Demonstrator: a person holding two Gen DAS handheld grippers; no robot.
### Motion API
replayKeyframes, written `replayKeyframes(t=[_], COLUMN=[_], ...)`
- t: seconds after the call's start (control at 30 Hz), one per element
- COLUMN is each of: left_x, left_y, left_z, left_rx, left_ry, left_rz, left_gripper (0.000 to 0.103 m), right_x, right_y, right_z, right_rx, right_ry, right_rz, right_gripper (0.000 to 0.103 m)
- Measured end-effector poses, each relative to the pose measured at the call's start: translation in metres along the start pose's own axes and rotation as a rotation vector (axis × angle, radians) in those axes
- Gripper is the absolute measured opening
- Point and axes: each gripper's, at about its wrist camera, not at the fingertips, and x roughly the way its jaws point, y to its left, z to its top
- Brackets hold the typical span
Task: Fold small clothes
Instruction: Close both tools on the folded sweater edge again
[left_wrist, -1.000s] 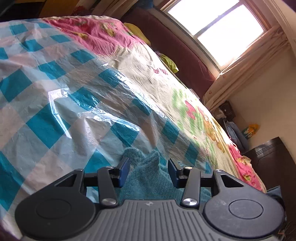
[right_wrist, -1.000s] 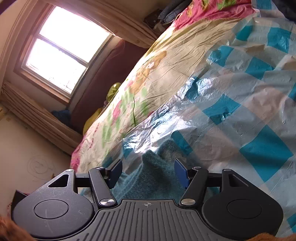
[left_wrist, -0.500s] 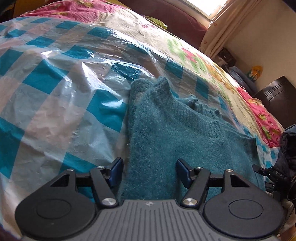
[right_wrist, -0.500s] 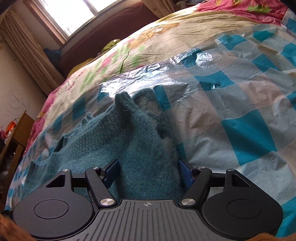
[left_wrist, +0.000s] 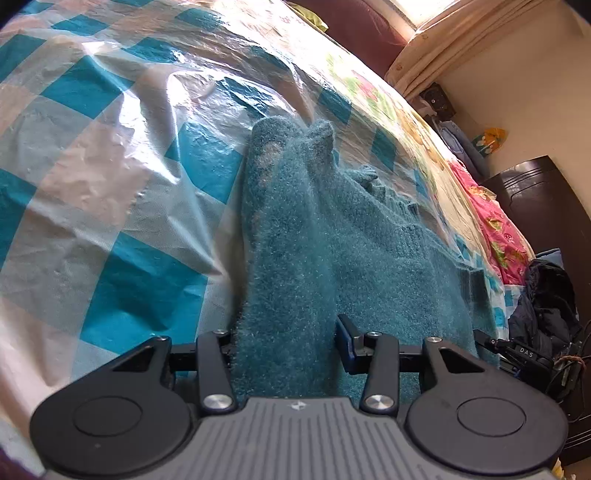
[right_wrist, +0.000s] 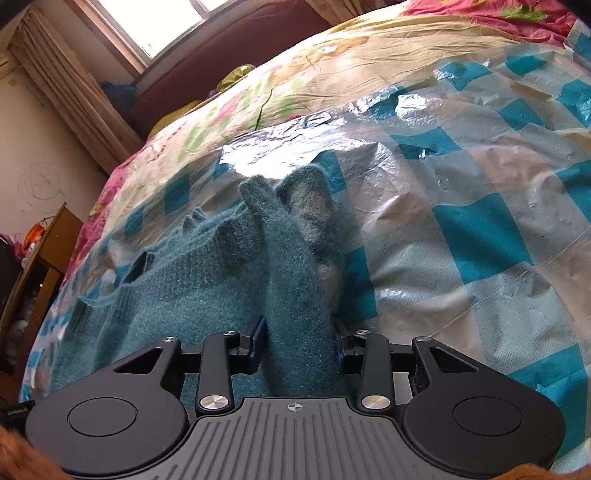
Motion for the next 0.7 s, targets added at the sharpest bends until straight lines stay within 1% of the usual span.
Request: replayKeyframes(t=[0.1,0.2,0.3,0.4,0.47,0.53,0.6,0.63,0.7], left_x=[-0.006,-0.018,-0.037,-0.055,-0.065,-0.072,-0.079,-0.083,-0.093], left_y=[-0.005,-0.009,-0.004,0.003,0.002,-0.005,-0.014,-0.02,-0.027], left_z=[-0.012,-0.035,-0.062,-0.085,-0.095,-0.097,-0.097,-0.096,-0.092], left_rx=[0.018,0.043,0.008,-0.028,-0.029,-0.009,0.034,0.072,0.126], left_ry=[0.037,0.091,0.125,0.129,0.102,0.054,0.009,-0.02,-0.082], left_rz=[-0.003,-0.002,-0.01,0.007,0.039,0.072,0.111,0.134,0.155], left_gripper=[0.046,0.046,0.046,0.046,0.046,0.046,0.046,0.046,0.046], right_x=[-0.01,-0.029,-0.054,-0.073,-0.081,-0.091,-0.1,-0.102,-0.102], right_y=[-0.002,-0.003,-0.002,0.001,0.003,0.009,0.017,0.02,0.025], right_z=[-0.008,-0.024,-0.049,-0.072,-0.08,-0.081,-0.078,-0.075,-0.067], right_rx=[0.003,-0.012,-0.054,-0.102,-0.129,-0.172,-0.221,-0.235,-0.248], right_ry=[0.026,0.06,0.117,0.151,0.135,0.061,-0.014,-0.035,-0.064], right_rz=[0.011,0.016,0.022,0.001,-0.028,-0.081,-0.124,-0.123,-0.097], right_gripper=[0.034,0.034,0.034,0.037,0.04,0.04,0.041,0.042,0.044])
